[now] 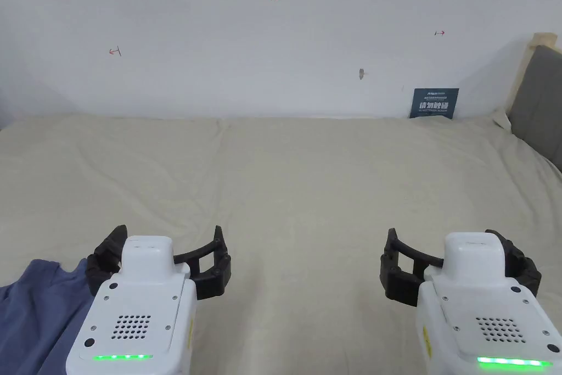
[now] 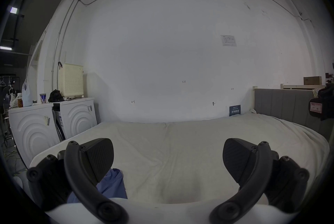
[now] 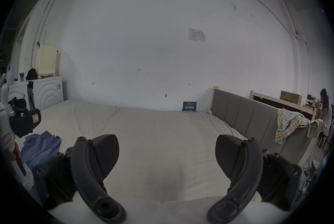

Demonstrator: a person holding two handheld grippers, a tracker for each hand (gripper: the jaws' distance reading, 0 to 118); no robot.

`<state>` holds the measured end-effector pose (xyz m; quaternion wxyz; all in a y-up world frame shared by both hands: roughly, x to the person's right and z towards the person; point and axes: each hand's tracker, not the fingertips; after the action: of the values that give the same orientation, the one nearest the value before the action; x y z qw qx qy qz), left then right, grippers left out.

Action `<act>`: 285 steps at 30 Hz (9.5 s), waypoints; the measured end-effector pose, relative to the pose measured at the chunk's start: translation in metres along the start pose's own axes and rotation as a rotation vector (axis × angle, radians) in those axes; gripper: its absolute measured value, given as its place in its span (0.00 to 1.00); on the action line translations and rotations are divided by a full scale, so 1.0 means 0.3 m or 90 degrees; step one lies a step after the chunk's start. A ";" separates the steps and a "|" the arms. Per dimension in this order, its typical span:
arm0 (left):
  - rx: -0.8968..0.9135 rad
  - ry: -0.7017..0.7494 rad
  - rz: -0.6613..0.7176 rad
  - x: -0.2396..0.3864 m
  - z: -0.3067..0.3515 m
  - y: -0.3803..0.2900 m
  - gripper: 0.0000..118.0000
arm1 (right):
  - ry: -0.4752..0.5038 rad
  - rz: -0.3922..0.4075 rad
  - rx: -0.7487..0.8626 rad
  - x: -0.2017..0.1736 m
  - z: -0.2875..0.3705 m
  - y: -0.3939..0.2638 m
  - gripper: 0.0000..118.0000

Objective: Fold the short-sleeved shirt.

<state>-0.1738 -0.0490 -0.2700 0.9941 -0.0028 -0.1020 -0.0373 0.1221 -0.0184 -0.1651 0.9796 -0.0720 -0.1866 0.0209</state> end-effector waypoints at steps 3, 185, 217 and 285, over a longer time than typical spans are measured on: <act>0.000 0.000 0.003 -0.001 -0.002 0.003 1.00 | 0.002 0.000 0.001 0.000 0.000 0.000 0.93; -0.158 -0.095 0.074 -0.044 -0.087 0.180 0.02 | 0.032 -0.020 0.066 0.108 0.053 0.132 0.00; -0.710 -0.043 0.086 0.185 -0.079 -0.576 0.36 | 0.030 -0.015 -0.033 0.165 -0.029 -0.029 0.00; -0.218 -0.014 0.158 -0.505 -1.111 0.709 0.04 | 0.063 -0.059 -0.099 0.137 -0.997 0.702 0.07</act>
<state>-0.2383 0.1699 -0.6268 0.9749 -0.1844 -0.1039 0.0689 0.2675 0.1527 -0.4567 0.9789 -0.1400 -0.1423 -0.0424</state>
